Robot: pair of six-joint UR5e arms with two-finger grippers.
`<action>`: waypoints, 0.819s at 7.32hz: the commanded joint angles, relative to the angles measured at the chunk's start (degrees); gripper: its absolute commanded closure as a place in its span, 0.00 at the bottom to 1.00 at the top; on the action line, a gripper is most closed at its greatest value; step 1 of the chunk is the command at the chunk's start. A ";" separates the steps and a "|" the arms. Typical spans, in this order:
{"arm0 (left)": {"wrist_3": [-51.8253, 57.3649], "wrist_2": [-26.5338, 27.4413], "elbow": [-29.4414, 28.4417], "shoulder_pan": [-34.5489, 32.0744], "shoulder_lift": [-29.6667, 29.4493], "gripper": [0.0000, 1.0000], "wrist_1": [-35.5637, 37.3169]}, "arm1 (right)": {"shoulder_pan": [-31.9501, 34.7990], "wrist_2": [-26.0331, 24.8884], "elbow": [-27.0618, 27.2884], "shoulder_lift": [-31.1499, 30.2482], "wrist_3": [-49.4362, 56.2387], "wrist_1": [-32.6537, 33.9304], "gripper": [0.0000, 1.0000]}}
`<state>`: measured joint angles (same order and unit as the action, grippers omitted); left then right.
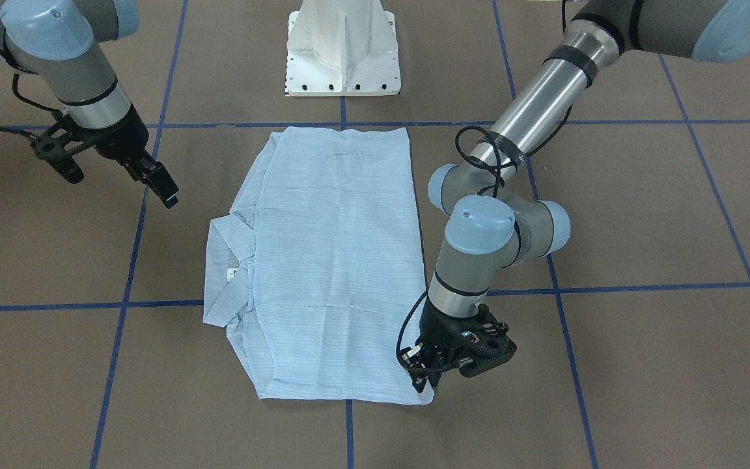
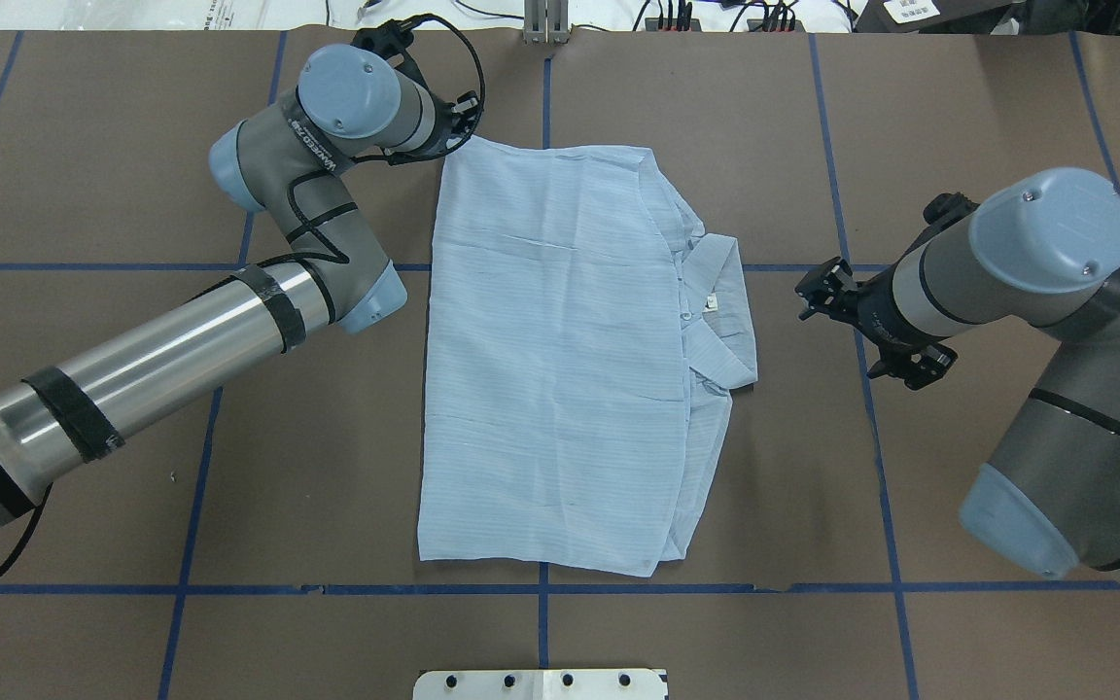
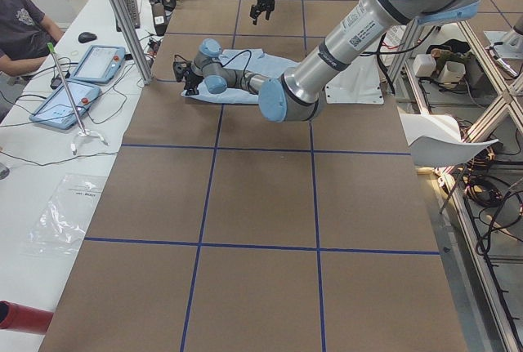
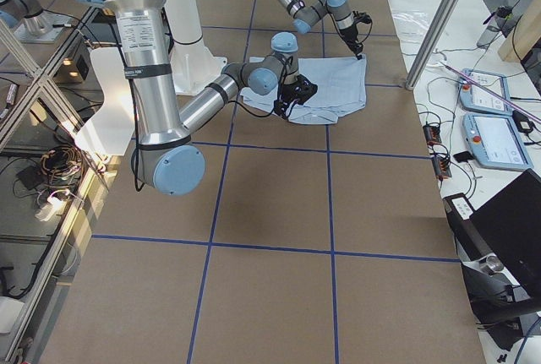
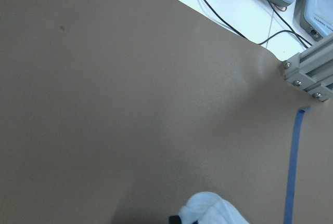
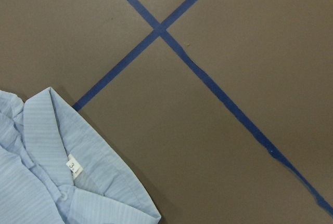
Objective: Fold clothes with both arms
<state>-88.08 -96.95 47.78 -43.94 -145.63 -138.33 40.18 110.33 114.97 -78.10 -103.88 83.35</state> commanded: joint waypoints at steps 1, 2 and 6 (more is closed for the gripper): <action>0.62 -1.74 4.21 0.00 1.47 0.43 0.08 | -2.20 -0.82 -0.71 2.76 -0.18 -0.03 0.00; 0.80 -4.01 7.73 -0.09 4.88 0.43 0.34 | -2.65 -0.82 -0.63 3.47 -0.36 -0.03 0.00; 3.17 -9.54 24.40 -0.44 18.32 0.43 1.04 | -4.83 -2.83 -0.28 6.11 -0.71 0.14 0.00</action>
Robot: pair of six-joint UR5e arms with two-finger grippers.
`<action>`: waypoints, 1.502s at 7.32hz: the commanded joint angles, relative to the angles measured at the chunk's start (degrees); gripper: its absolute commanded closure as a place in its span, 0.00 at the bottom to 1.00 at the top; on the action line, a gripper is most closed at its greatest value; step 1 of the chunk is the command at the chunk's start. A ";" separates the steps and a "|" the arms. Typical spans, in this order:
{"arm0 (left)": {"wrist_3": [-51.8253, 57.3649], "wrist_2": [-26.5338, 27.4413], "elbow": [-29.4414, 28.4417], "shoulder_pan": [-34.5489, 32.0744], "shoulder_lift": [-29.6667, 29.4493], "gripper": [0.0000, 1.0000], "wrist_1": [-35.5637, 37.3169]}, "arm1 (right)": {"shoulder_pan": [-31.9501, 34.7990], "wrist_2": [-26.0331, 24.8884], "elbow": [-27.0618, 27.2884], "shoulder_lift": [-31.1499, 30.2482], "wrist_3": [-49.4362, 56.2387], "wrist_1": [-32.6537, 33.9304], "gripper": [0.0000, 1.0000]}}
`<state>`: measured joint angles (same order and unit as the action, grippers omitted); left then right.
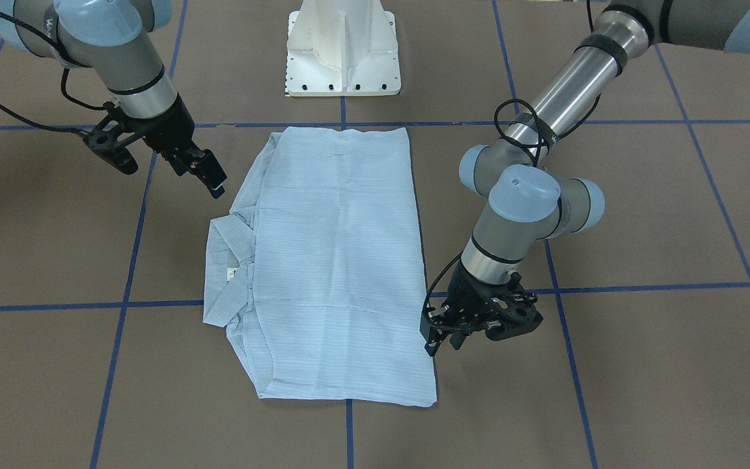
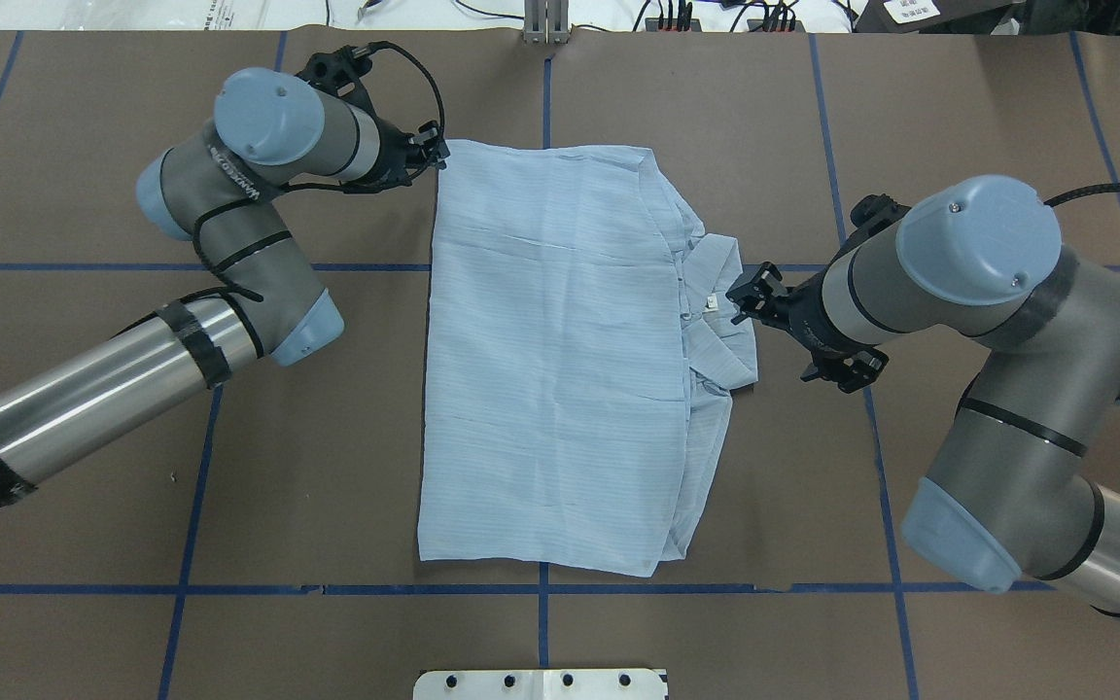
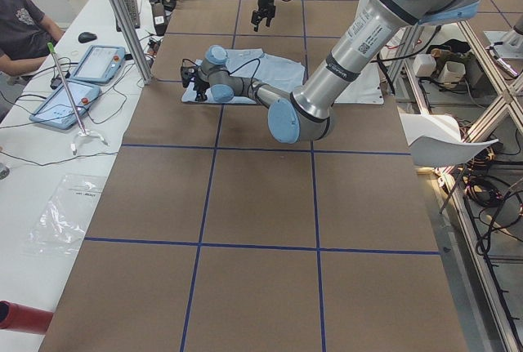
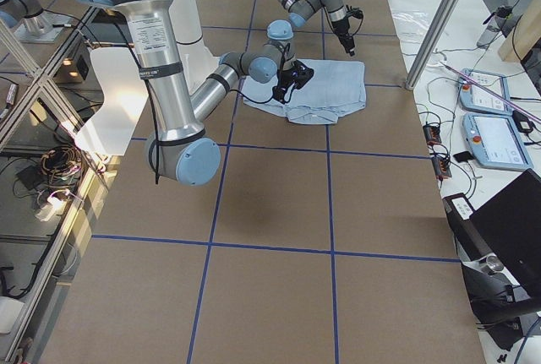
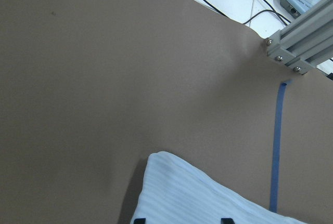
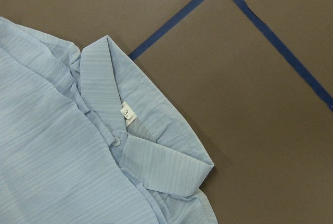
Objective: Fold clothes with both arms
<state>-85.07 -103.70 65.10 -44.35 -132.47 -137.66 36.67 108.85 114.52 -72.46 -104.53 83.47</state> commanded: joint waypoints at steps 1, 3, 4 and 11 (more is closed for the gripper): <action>-0.18 -3.25 10.97 -0.04 6.77 0.43 2.03 | -2.99 -4.40 0.61 0.48 -0.06 0.02 0.00; -0.18 -3.52 24.12 0.05 14.21 0.43 7.73 | -7.47 -5.48 0.80 1.44 -7.04 0.02 0.00; -0.10 -4.31 30.72 0.05 18.69 0.43 10.63 | -8.10 -7.32 0.88 1.97 -8.22 0.02 0.00; 0.78 -8.36 47.13 0.05 33.50 0.42 11.63 | -19.43 -19.44 1.15 3.12 -28.85 0.73 0.00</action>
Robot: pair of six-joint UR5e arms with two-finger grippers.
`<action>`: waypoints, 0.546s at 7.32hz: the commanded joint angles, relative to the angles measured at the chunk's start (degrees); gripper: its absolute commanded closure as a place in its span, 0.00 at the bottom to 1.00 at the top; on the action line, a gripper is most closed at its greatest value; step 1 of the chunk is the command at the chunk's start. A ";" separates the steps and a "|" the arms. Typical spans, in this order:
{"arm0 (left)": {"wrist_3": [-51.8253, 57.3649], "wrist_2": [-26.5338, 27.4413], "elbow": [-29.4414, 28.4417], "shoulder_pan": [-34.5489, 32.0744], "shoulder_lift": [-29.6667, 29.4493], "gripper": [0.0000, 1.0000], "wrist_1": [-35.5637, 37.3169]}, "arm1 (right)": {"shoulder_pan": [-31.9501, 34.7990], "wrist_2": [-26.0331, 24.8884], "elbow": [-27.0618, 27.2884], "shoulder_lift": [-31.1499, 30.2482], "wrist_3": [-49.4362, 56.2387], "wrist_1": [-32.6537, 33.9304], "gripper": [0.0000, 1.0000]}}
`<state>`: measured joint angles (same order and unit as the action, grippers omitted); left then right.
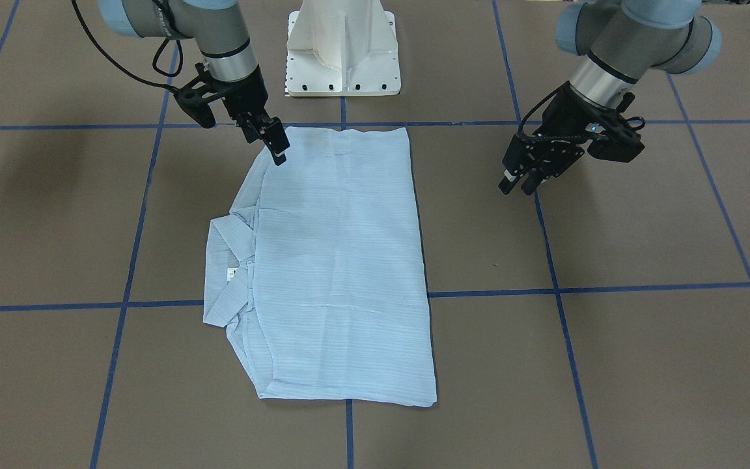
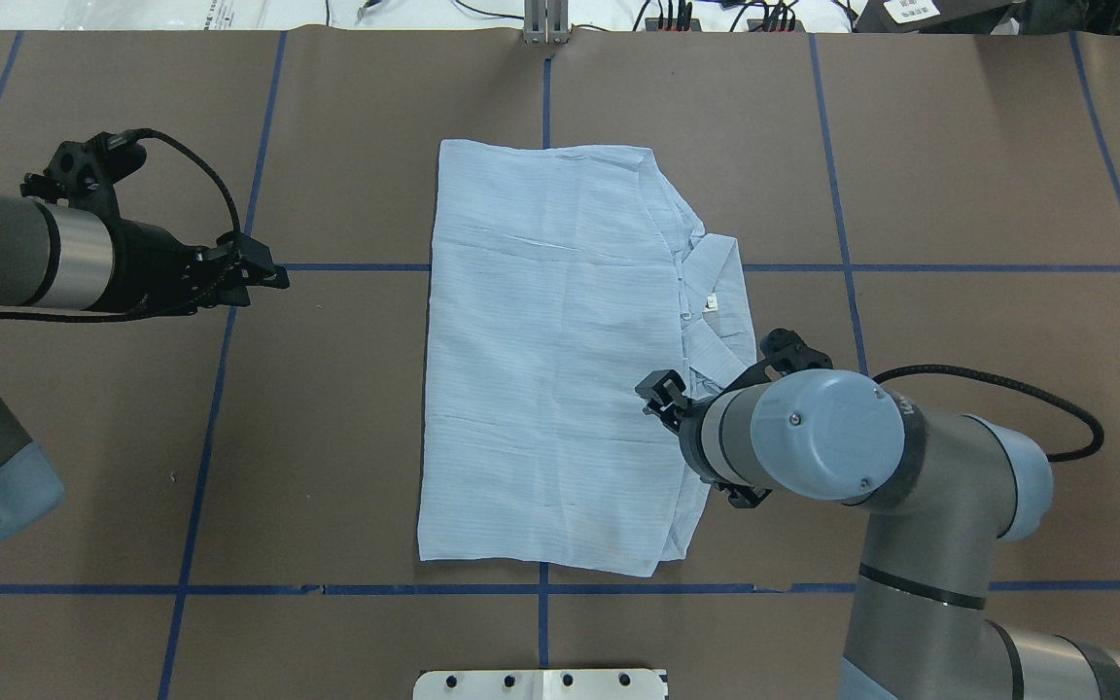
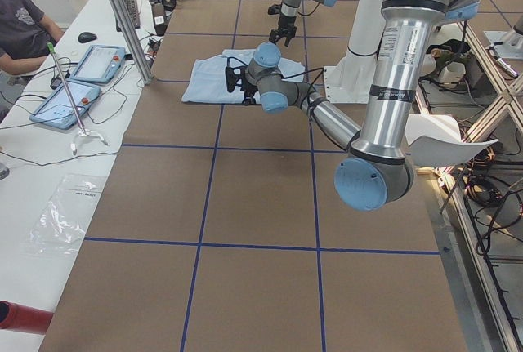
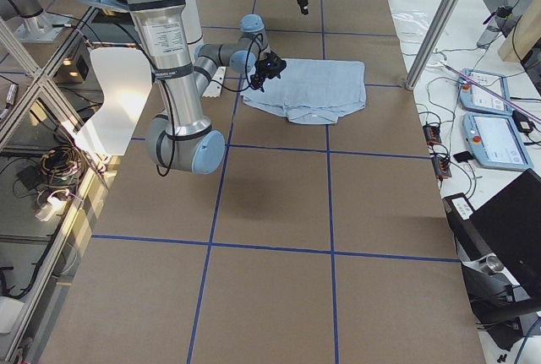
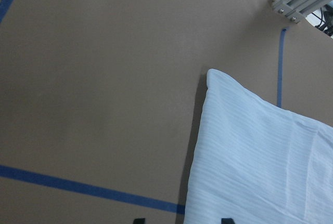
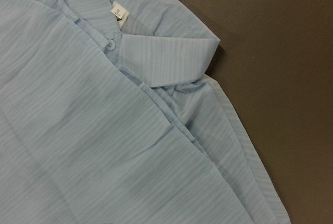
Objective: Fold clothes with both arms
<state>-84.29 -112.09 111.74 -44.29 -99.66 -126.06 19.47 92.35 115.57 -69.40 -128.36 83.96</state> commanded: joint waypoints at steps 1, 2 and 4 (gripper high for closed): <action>-0.17 0.38 0.50 0.16 1.30 0.41 0.03 | -3.37 -3.58 -0.08 0.14 -5.76 0.24 0.00; -0.17 0.38 0.24 0.34 1.57 0.40 0.03 | -5.21 -3.76 -0.43 0.23 -8.55 0.33 0.00; -0.44 0.47 0.07 0.43 1.57 0.40 0.03 | -7.67 -4.54 -1.39 -0.03 -10.68 0.50 0.00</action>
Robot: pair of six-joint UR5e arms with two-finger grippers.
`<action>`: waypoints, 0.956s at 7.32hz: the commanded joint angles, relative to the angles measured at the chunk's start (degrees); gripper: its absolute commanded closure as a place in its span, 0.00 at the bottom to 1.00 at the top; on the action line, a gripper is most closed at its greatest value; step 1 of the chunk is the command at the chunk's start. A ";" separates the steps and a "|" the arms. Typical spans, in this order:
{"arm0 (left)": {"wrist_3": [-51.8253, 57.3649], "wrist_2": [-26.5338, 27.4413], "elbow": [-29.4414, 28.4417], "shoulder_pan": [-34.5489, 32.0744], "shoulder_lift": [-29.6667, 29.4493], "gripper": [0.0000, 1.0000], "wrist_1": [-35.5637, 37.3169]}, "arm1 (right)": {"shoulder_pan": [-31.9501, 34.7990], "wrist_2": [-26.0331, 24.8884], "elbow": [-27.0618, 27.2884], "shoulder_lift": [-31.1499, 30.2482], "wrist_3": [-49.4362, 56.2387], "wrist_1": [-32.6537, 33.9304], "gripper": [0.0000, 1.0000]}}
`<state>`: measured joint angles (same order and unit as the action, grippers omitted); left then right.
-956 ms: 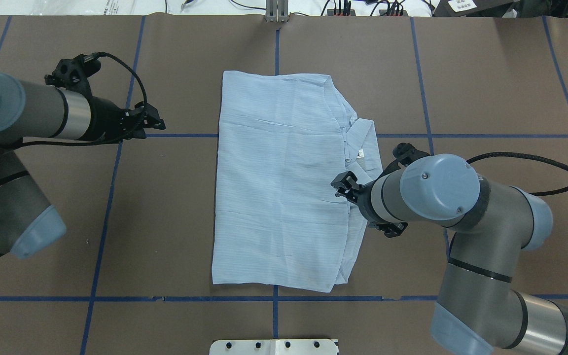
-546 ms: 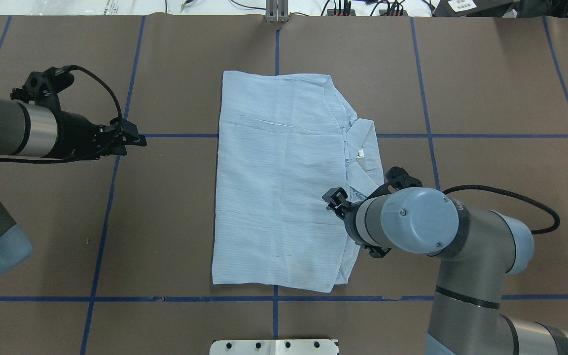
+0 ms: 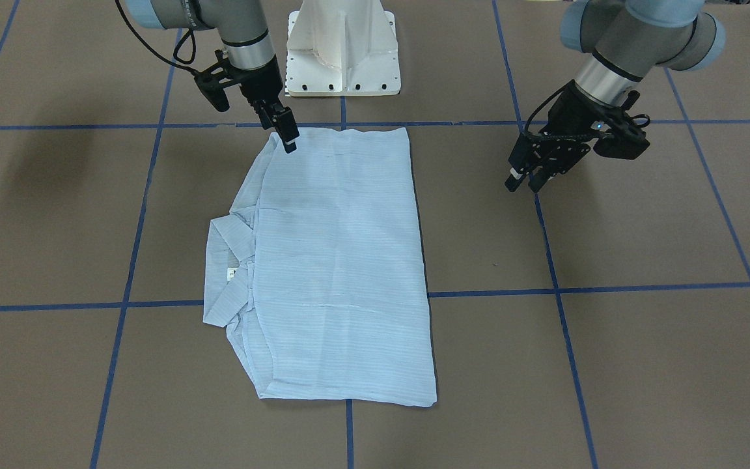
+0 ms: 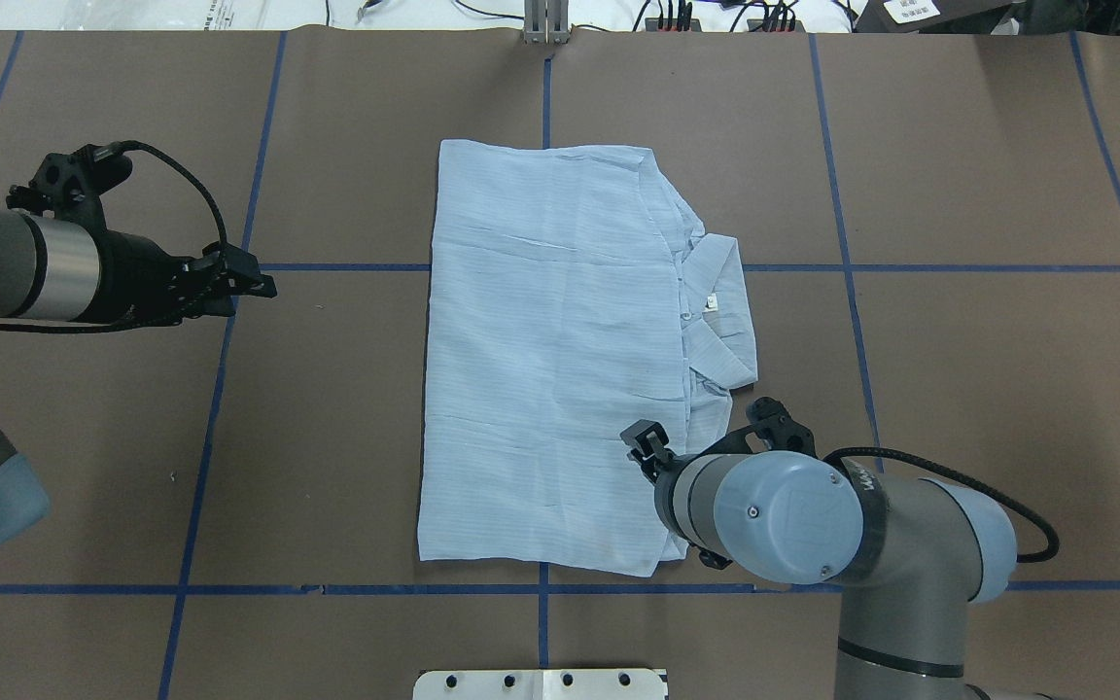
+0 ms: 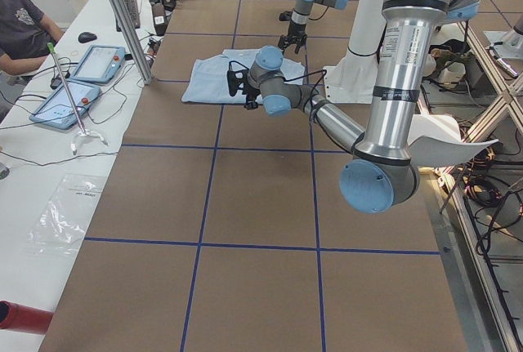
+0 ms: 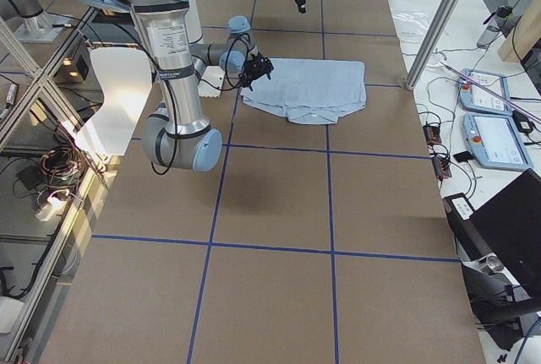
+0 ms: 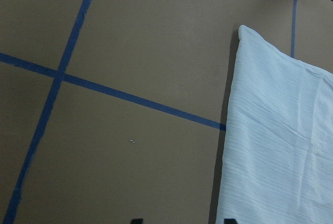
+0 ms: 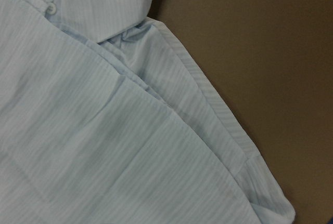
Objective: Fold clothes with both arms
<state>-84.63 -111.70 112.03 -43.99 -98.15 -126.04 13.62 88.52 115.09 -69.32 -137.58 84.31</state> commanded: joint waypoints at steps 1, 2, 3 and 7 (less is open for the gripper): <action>-0.10 0.08 -0.06 0.13 0.07 0.40 0.00 | -1.93 -1.41 -1.10 0.15 -1.81 0.93 0.00; -0.10 0.08 -0.41 0.22 -0.11 0.40 0.00 | -2.46 -1.50 -2.06 -0.02 -1.81 2.33 0.00; -0.10 0.17 -0.76 0.30 -0.37 0.40 0.00 | -3.24 -1.77 -2.24 -0.11 -1.90 2.61 0.01; -0.10 0.17 -0.67 0.30 -0.37 0.39 0.00 | -3.78 -1.68 -2.59 0.15 -1.81 3.14 0.02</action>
<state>-84.73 -111.53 111.36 -43.69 -98.55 -126.04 9.99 86.84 112.68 -69.24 -139.43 87.40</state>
